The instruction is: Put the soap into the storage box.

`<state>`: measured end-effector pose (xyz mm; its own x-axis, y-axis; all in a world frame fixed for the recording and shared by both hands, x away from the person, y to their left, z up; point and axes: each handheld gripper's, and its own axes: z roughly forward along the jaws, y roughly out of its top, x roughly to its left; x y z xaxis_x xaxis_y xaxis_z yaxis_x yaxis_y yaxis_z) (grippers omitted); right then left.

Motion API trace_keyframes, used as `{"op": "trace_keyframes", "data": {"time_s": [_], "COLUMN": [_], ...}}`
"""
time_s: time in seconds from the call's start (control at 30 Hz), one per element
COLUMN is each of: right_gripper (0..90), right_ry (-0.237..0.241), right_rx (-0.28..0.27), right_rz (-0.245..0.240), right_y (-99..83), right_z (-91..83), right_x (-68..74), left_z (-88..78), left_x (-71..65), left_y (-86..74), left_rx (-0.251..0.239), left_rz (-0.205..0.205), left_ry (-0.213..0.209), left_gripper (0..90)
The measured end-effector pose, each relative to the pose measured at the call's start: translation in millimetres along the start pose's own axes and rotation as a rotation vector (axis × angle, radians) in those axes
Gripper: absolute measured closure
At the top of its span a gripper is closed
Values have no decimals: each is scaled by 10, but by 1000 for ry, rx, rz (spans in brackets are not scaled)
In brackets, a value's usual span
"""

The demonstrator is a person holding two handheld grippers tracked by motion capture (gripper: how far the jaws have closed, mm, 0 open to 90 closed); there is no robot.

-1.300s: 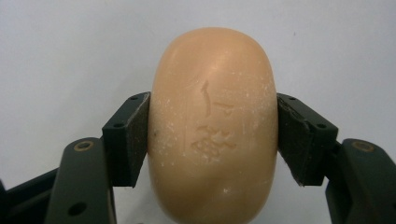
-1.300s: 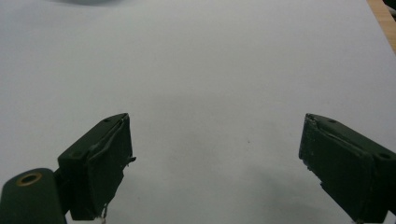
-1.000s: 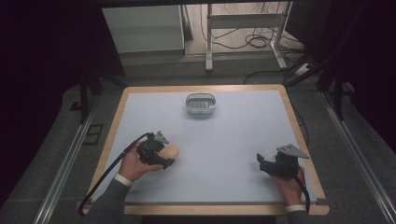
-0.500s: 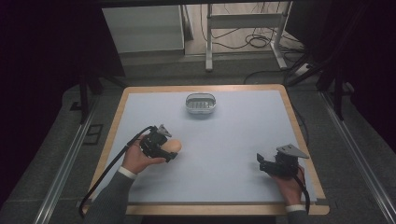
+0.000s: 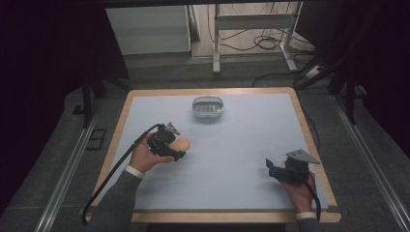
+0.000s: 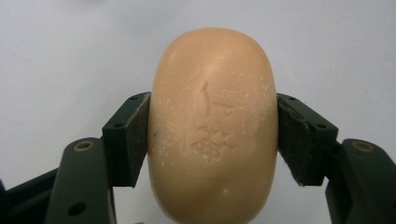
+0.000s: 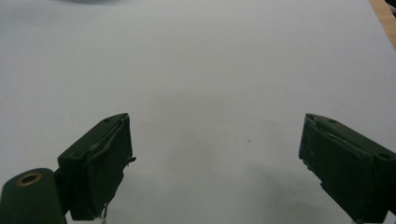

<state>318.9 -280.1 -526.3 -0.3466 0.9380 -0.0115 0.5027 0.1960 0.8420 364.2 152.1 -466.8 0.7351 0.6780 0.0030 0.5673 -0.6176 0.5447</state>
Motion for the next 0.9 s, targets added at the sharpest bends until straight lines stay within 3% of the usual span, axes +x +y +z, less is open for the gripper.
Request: {"op": "trace_keyframes", "data": {"time_s": [0.33, 0.9], "right_gripper": [94, 94], "right_ry": [4, 3], "right_rx": [2, 7], "right_rz": [-7, -2], "right_y": [0, 2], "right_z": [1, 6], "right_x": [1, -4], "left_z": [26, 76], "left_x": [116, 232], "left_y": [187, 360], "left_rx": [-6, -6], "left_rz": [3, -1], "left_ry": [4, 16], "left_gripper": [328, 328]}}
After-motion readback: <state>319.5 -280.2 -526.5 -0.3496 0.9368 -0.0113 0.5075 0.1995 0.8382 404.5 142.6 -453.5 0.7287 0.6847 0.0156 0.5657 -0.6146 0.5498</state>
